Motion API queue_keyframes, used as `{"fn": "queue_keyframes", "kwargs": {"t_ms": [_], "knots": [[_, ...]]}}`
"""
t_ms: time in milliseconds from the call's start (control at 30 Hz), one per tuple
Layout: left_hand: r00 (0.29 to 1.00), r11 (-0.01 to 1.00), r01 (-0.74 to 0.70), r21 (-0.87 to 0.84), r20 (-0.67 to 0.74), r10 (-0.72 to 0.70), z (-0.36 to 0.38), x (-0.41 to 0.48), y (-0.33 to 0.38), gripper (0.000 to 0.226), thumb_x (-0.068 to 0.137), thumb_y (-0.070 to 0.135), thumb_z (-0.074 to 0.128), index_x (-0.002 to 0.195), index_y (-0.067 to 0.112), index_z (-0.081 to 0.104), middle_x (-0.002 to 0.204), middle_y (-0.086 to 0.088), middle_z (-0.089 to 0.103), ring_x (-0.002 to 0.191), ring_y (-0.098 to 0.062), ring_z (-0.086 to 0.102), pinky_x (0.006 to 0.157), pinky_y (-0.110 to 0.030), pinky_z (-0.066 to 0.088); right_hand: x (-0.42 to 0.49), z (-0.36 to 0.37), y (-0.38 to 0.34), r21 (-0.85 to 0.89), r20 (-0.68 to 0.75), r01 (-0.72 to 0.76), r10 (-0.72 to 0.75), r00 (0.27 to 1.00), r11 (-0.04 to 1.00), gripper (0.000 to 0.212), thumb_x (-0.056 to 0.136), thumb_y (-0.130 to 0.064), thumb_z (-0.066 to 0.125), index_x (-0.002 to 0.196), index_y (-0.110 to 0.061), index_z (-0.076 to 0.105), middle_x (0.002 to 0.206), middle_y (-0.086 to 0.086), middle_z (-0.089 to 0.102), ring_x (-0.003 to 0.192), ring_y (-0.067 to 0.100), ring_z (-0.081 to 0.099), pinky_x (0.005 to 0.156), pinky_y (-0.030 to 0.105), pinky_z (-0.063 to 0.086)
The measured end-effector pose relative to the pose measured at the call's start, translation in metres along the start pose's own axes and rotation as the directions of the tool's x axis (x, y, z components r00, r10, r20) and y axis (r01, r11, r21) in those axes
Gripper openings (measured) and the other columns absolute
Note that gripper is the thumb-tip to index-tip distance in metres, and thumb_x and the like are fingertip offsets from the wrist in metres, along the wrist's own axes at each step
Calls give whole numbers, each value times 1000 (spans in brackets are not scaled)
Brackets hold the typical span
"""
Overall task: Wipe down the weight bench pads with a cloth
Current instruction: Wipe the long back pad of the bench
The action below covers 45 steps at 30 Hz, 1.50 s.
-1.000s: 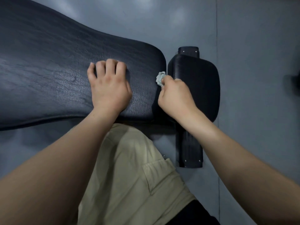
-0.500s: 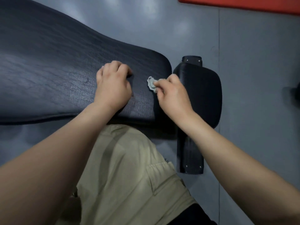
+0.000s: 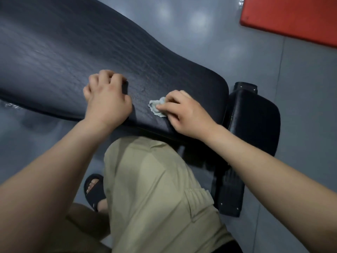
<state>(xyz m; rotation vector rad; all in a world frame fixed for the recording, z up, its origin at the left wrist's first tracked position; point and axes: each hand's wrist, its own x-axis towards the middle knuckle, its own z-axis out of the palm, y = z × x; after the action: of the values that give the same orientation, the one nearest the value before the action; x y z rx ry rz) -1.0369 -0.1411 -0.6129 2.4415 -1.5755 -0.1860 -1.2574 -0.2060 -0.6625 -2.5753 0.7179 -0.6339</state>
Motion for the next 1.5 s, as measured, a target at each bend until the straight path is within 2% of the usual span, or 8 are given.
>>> {"fn": "queue_keyframes", "kwargs": {"t_ms": [233, 367, 467, 700, 867, 1033, 1333, 1500], "knots": [[999, 999, -33, 5, -6, 33, 0, -7, -19, 40, 89, 25, 57, 128, 21, 59, 138, -6, 48, 130, -35, 36, 110, -51, 28, 56, 3, 38, -22, -297, -369, 347, 890, 929, 24, 90, -9, 60, 106, -15, 77, 95, 10, 59, 88, 34, 56, 77, 45, 52], [1000, 999, -23, -34, -2, 23, 0, -8, -22, 42, 89, 25, 57, 131, 22, 58, 141, -3, 48, 132, -33, 35, 111, -50, 27, 47, 24, -22, 56, -59, -15, 18, 998, 998, 31, 81, -9, 55, 103, -15, 77, 101, 9, 61, 89, 32, 56, 80, 35, 46], [999, 999, -34, -42, -12, 34, 1, -9, -25, 42, 89, 25, 58, 131, 22, 58, 141, -2, 48, 132, -32, 36, 111, -51, 27, 35, 15, -21, 64, 88, 151, -156, 984, 986, 27, 87, -9, 57, 105, -17, 76, 107, 8, 61, 91, 28, 54, 78, 37, 48], [999, 998, -18, -56, -43, 15, 7, -12, -24, 43, 89, 25, 56, 132, 22, 58, 142, 0, 48, 133, -30, 36, 113, -49, 26, 102, 24, 27, -9, -293, -280, 265, 919, 960, 24, 91, -12, 57, 104, -13, 77, 96, 12, 59, 91, 33, 53, 77, 46, 53], [999, 997, -3, -73, -35, 0, 7, -10, -23, 42, 90, 20, 54, 131, 23, 59, 144, 1, 49, 133, -30, 36, 114, -47, 24, 82, 30, -16, 42, -73, 24, -21, 997, 999, 32, 79, -9, 50, 98, -13, 75, 104, 10, 62, 89, 31, 53, 79, 40, 47], [999, 997, -18, -73, -39, 15, 3, -8, -28, 46, 88, 13, 51, 132, 25, 60, 143, 3, 50, 132, -28, 36, 111, -45, 24, 21, 1, -16, 110, 202, 220, -239, 950, 969, 23, 80, -3, 52, 89, -12, 71, 109, 8, 60, 93, 30, 53, 79, 42, 47], [997, 997, 42, -66, -61, -46, 5, -7, -15, 44, 83, 8, 51, 124, 19, 62, 136, -5, 51, 130, -33, 37, 113, -47, 23, 66, 22, 7, 27, -54, -64, 66, 996, 998, 21, 92, -13, 52, 95, -17, 72, 111, 2, 60, 97, 26, 51, 72, 45, 52], [996, 997, 64, -44, -65, -67, 9, 1, 3, 36, 83, 10, 50, 115, 20, 64, 134, -6, 49, 130, -32, 35, 114, -50, 20, 20, 11, -6, 73, 8, -16, 15, 1000, 997, 19, 85, -9, 56, 94, -15, 72, 116, 3, 62, 103, 27, 53, 81, 40, 49]]}}
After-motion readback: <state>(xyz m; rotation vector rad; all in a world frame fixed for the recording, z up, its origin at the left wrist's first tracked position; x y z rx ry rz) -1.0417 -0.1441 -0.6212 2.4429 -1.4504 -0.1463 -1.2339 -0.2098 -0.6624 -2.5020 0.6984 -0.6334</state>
